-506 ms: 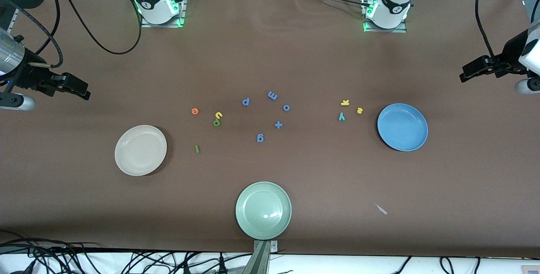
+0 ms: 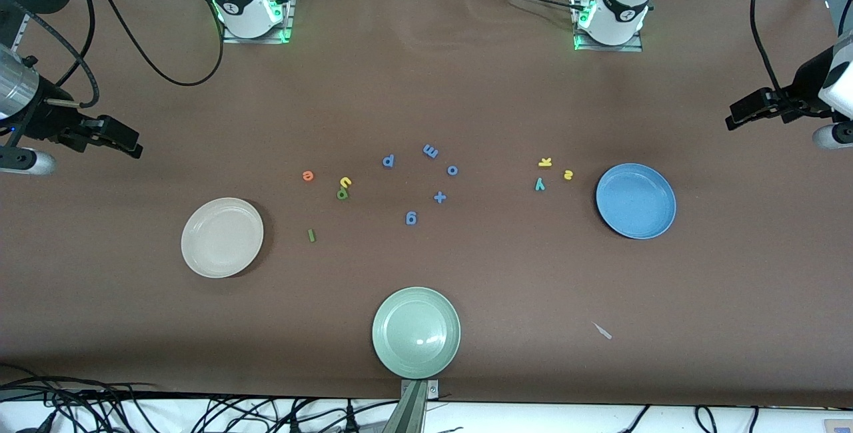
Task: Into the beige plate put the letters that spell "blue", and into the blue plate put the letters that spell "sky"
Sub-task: 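Move the left gripper down toward the yellow letters by the blue plate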
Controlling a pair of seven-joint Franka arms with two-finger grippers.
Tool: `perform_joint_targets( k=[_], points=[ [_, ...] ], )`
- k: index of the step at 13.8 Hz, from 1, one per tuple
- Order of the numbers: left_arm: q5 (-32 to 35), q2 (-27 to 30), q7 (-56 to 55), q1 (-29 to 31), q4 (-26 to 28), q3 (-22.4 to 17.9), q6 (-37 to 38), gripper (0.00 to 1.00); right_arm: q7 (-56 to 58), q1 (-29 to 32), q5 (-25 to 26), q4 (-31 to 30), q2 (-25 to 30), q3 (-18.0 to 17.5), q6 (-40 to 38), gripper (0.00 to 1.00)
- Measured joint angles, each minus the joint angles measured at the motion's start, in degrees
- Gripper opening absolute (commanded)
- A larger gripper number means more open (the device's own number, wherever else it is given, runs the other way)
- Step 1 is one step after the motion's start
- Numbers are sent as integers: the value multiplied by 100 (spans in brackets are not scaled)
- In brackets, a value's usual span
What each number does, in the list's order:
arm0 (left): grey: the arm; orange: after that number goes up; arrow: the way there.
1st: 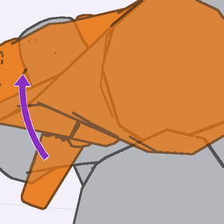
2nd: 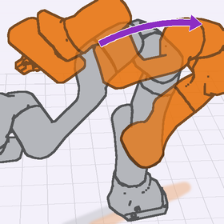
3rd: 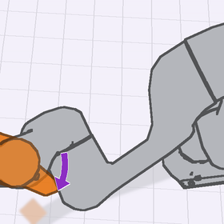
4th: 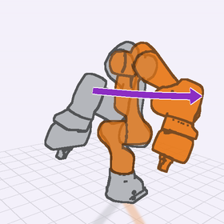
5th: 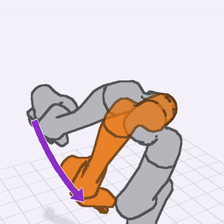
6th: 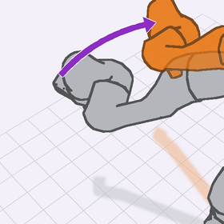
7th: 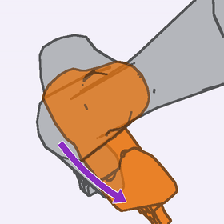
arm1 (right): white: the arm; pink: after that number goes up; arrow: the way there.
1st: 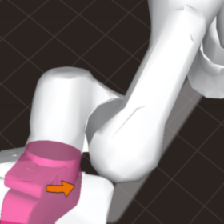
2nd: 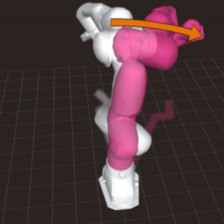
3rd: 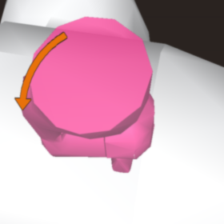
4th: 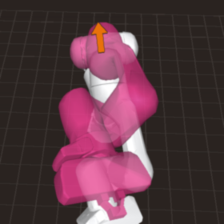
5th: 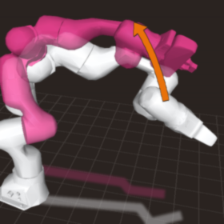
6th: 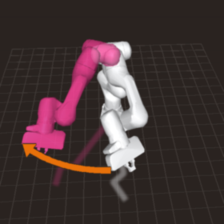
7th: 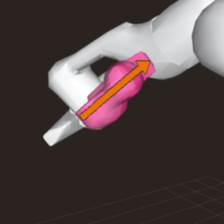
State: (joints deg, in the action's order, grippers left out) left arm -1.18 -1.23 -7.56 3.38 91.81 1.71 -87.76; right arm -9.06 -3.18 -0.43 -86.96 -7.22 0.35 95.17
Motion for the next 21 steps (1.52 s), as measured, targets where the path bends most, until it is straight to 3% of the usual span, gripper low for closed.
perform_joint_targets(
  k=[13,21],
  points=[
    [0,-94,-30,-24,-3,115,-11,100,-8,7,0,0,-3,20,-2,100],
    [0,-206,-126,-13,-276,88,-127,100,-9,6,0,0,-3,19,-11,100]
  ],
)
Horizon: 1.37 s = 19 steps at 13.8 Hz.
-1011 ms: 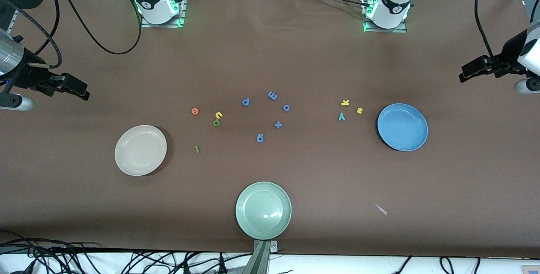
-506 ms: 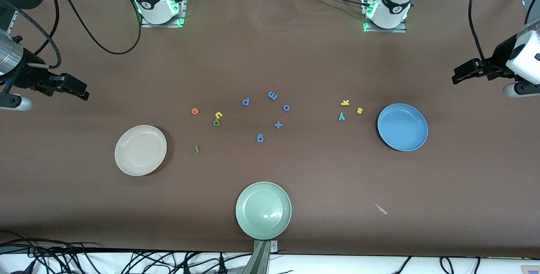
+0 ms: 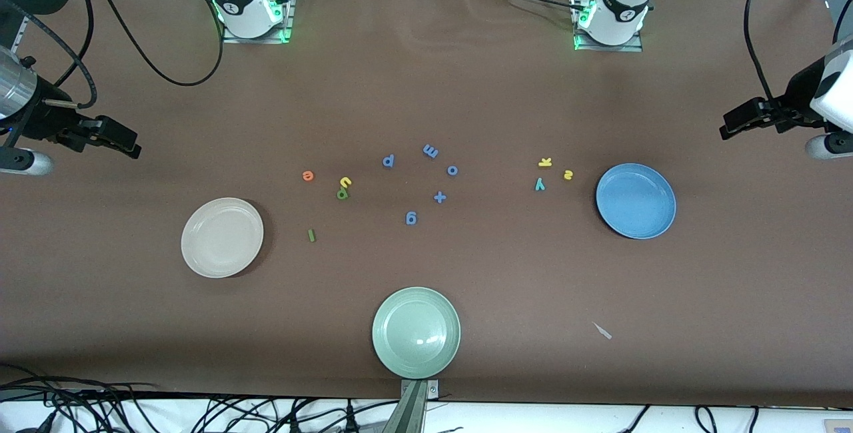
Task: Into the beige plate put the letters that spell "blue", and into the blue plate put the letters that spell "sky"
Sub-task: 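Move the left gripper down toward the yellow letters by the blue plate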
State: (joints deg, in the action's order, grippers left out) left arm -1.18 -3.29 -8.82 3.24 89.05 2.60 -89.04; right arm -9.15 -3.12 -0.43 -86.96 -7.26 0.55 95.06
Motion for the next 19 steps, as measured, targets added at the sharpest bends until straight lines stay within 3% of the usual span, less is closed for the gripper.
perform_joint_targets(
  k=[19],
  points=[
    [0,-62,-195,10,-127,14,4,100,0,-4,0,0,0,-18,-3,100]
  ],
)
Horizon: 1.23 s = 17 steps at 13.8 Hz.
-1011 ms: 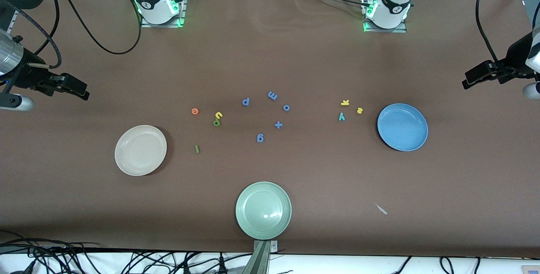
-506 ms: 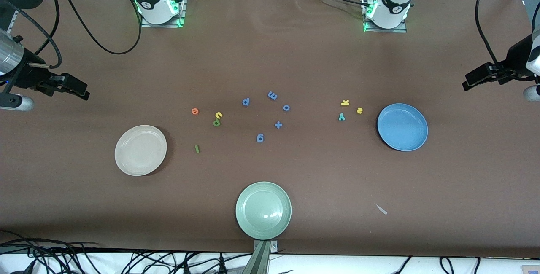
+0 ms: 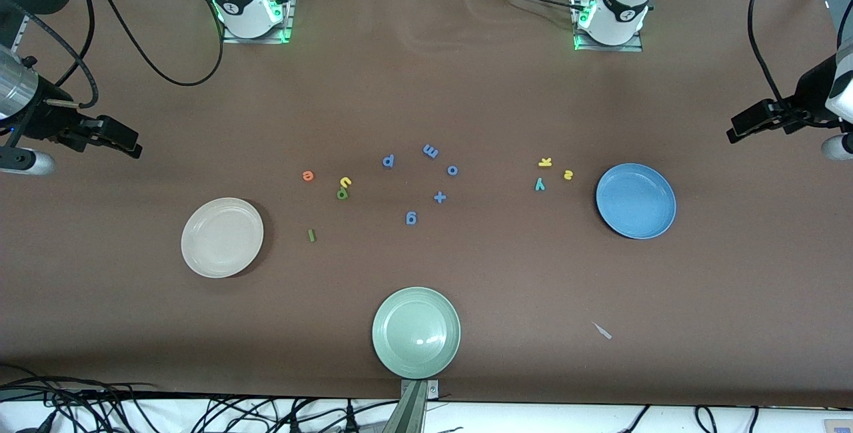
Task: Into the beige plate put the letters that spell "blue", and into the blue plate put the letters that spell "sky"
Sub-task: 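Move the left gripper down toward the yellow letters by the blue plate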
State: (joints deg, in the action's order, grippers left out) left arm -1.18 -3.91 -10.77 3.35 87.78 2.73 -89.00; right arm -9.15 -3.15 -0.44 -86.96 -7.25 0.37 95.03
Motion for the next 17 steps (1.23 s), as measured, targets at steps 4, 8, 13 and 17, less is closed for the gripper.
perform_joint_targets(
  k=[4,8,13,17],
  points=[
    [0,-28,-3,8,0,-11,0,100,0,-1,0,0,0,-8,-4,100],
    [0,-109,-3,8,4,-11,-10,100,0,-1,0,0,0,-8,-11,100],
    [0,-456,-22,-71,407,54,-793,100,0,-1,0,0,0,-8,-13,100],
    [0,-612,-345,-95,1235,346,-1600,100,0,-1,0,0,0,-8,-15,100]
  ],
)
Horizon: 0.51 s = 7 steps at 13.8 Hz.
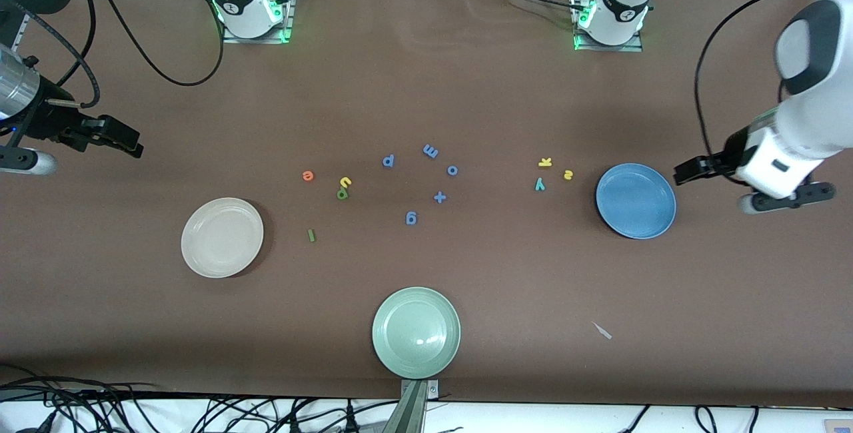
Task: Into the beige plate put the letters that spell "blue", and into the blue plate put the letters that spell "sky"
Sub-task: 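Move the left gripper down toward the yellow letters by the blue plate, then grasp the yellow 2 beside the blue plate with the left gripper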
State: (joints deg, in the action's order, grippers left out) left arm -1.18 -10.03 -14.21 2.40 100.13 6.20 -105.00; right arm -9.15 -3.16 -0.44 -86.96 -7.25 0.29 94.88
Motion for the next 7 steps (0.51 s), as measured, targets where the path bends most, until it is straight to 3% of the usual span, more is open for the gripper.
perform_joint_targets(
  k=[5,7],
  points=[
    [1,101,-230,-30,1245,787,-836,100,0,0,0,0,0,0,-25,100],
    [2,156,-168,-43,1605,937,-1086,93,0,0,0,0,0,0,-29,100]
  ],
)
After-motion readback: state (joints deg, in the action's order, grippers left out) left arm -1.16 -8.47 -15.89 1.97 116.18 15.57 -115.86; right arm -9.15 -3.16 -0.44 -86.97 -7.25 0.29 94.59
